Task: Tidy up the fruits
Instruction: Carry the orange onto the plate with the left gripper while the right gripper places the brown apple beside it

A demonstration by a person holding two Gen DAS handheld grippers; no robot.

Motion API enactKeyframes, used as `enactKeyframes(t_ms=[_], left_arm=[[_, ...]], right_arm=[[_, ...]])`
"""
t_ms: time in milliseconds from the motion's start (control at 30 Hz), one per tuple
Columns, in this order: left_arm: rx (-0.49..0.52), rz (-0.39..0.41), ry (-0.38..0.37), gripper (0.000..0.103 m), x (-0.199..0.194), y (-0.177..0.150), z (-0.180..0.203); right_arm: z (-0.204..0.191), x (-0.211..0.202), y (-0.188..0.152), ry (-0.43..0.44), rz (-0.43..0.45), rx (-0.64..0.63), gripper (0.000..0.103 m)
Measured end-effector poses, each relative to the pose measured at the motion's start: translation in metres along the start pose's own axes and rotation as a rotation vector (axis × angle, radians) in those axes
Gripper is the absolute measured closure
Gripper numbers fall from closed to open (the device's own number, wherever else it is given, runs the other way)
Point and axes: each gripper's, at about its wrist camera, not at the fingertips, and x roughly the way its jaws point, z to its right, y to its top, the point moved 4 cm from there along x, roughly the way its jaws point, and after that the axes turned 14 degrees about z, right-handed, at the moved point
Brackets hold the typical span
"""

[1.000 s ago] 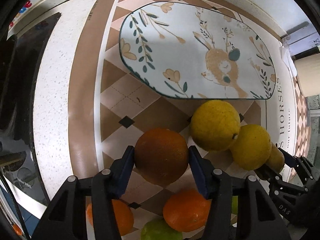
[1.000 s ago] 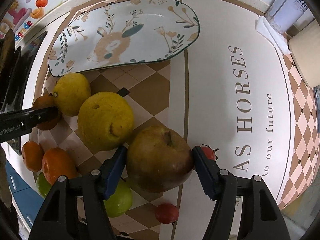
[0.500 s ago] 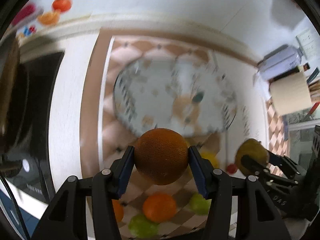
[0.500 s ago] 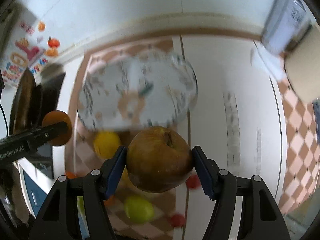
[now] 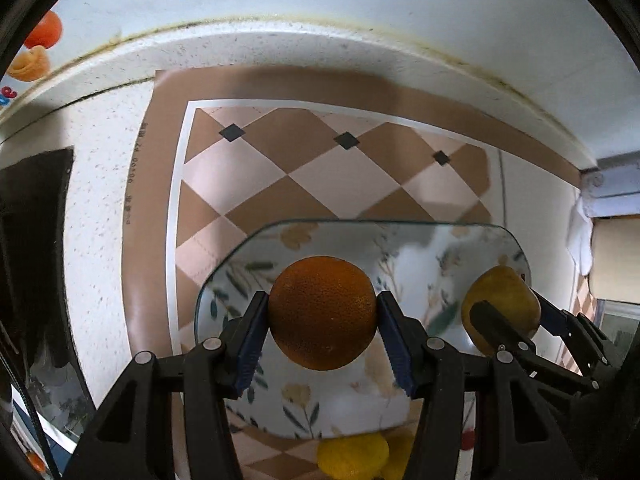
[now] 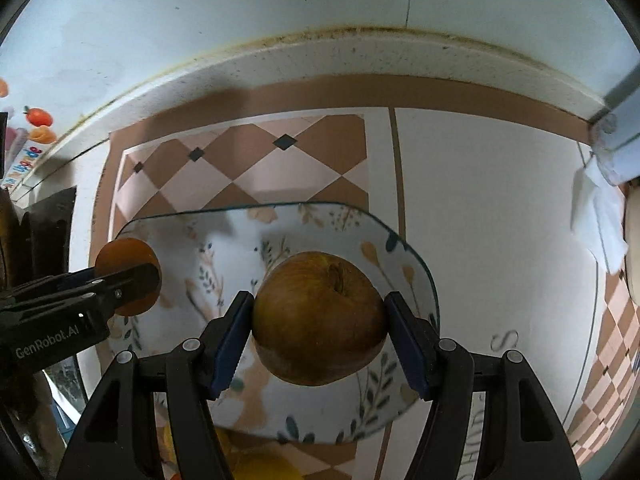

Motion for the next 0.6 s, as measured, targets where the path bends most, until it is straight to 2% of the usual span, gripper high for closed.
enactKeyframes(t_ms=[300,400,433,467,500,533,600], left_arm=[[0.026,-0.021,0.031,0.05,0.013,0.007,0.005],[0.003,-0.033,0.029,0.05,0.016,0.01,0.01],[-0.001,-0.035,0.032,0.048,0.016,0.011,0.007],[0.003,-0.036,0.047,0.038,0.016,0.013,0.006],[0.008,-0.032,0.058,0.029,0.015,0.013,0.005],[0.006,-0.027,0.061,0.027,0.014,0.014,0.005],[-0.005,-0.032,0.057,0.026,0.012,0.011,0.004]], right_arm=[[0.011,0.007,0.018,0.025,-0.032,0.021,0.033],[0.011,0.011,0.02,0.032,-0.047,0.033,0.033],[0.013,0.011,0.02,0.031,-0.053,0.033,0.03],[0.015,0.009,0.02,0.016,-0.054,0.027,0.02],[0.015,0.008,0.02,0.013,-0.046,0.027,0.014],[0.015,0.006,0.021,0.019,-0.032,0.033,0.01],[0.017,-0.001,0.022,0.024,-0.019,0.046,0.01]])
